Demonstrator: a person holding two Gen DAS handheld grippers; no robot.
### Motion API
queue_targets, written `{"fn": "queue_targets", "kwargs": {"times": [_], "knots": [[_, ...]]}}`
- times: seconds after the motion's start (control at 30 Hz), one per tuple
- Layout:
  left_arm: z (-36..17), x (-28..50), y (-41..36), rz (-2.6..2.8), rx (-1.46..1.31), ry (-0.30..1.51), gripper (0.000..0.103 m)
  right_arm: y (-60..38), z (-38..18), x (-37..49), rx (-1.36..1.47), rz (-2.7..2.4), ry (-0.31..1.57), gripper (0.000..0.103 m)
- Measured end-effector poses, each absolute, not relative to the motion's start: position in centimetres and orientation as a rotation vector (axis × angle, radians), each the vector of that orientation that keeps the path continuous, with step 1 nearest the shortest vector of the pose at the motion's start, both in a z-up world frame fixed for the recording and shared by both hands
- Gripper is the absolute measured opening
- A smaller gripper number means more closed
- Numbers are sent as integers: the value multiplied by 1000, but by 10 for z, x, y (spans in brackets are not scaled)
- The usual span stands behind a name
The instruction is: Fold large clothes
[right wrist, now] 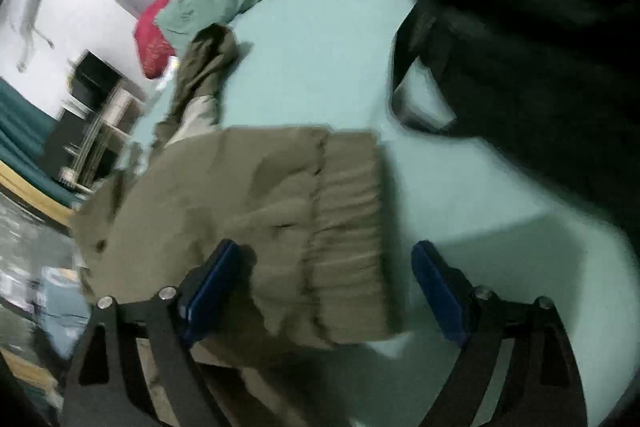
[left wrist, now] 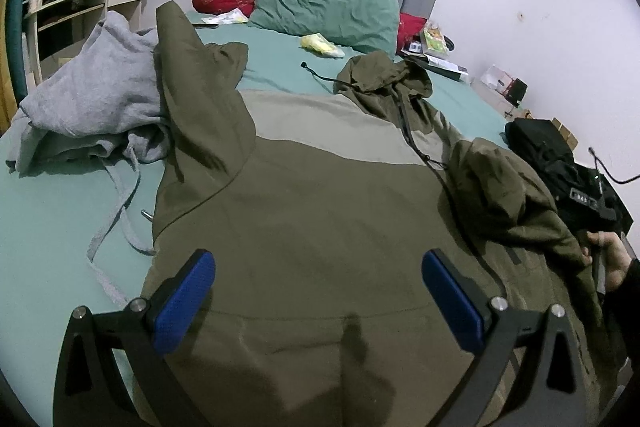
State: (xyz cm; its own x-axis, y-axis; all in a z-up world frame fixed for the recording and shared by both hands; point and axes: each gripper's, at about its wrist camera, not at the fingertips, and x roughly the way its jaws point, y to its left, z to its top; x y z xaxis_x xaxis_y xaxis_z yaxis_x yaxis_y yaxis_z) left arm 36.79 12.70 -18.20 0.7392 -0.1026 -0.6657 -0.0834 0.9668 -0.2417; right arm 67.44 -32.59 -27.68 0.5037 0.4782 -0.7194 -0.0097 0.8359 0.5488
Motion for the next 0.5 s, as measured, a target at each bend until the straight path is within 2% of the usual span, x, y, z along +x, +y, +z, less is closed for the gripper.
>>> {"fn": "queue_targets", "kwargs": {"times": [0.03, 0.1, 0.23, 0.4, 0.5], "knots": [[-183, 369, 126, -13, -262, 746, 103, -321, -276, 675, 547, 358, 1005, 71], [-186, 370, 125, -15, -262, 757, 103, -310, -274, 677, 512, 368, 1035, 25], [-186, 370, 125, -13, -267, 757, 103, -309, -224, 673, 374, 315, 1003, 13], [-172, 364, 127, 7, -254, 711, 103, -363, -125, 673, 299, 132, 836, 11], [-165, 361, 131, 24, -246, 692, 103, -389, -44, 678, 254, 0, 710, 10]]}}
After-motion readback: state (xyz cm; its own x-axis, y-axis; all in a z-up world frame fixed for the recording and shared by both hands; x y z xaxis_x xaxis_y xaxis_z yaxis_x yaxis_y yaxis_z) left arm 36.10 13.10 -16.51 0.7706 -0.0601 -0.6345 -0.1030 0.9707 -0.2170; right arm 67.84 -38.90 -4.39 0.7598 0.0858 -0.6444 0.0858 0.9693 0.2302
